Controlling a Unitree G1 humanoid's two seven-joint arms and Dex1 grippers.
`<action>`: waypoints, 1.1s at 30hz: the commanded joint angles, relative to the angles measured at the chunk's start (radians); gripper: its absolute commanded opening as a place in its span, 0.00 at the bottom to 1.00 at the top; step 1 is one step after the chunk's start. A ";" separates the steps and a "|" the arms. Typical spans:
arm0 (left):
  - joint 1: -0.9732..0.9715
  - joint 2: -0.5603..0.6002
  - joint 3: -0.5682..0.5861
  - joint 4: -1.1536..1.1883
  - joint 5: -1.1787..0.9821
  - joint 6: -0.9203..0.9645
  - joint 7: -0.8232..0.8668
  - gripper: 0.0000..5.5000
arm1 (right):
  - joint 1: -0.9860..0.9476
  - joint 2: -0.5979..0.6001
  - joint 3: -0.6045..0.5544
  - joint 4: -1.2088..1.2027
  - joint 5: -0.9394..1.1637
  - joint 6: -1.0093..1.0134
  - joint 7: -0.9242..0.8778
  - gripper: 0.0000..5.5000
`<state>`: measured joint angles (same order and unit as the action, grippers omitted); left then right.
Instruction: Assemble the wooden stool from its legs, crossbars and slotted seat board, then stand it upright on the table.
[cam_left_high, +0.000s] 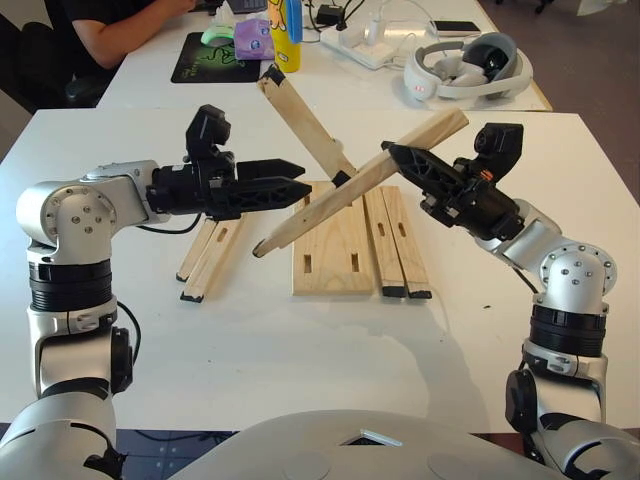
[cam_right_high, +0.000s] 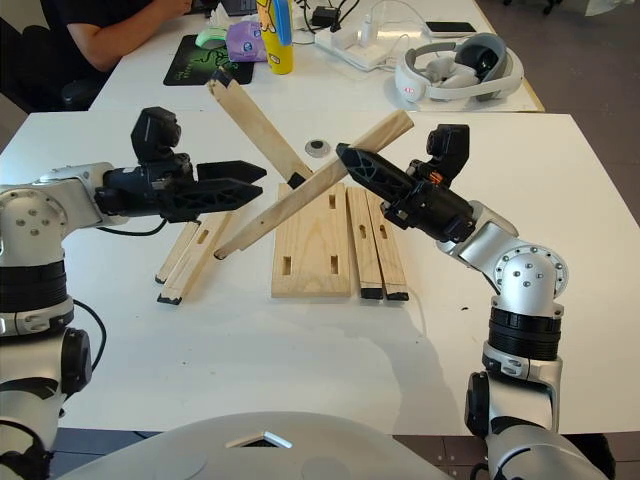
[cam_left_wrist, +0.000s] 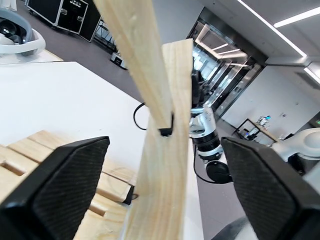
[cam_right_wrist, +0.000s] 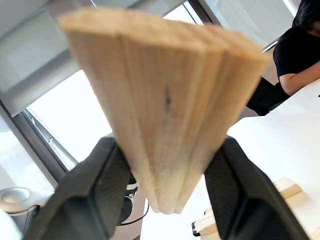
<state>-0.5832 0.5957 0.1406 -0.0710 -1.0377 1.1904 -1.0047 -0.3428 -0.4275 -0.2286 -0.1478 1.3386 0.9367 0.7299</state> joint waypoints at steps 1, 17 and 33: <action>0.066 0.055 0.100 -0.031 -0.072 0.054 0.024 0.75 | -0.008 -0.030 -0.008 0.014 -0.072 -0.031 0.025 0.38; 0.344 0.047 -0.040 -0.180 0.198 -0.214 0.110 0.75 | -0.225 -0.398 0.124 0.218 -0.409 -0.068 0.505 0.38; 0.346 0.045 -0.168 -0.191 0.278 -0.259 0.104 0.76 | -0.279 -0.361 0.228 0.385 -0.667 -0.276 0.705 0.38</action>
<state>-0.2387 0.6396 -0.0143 -0.2736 -0.7727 0.9410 -0.8961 -0.5940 -0.7958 -0.0134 0.2192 0.7071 0.6901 1.4118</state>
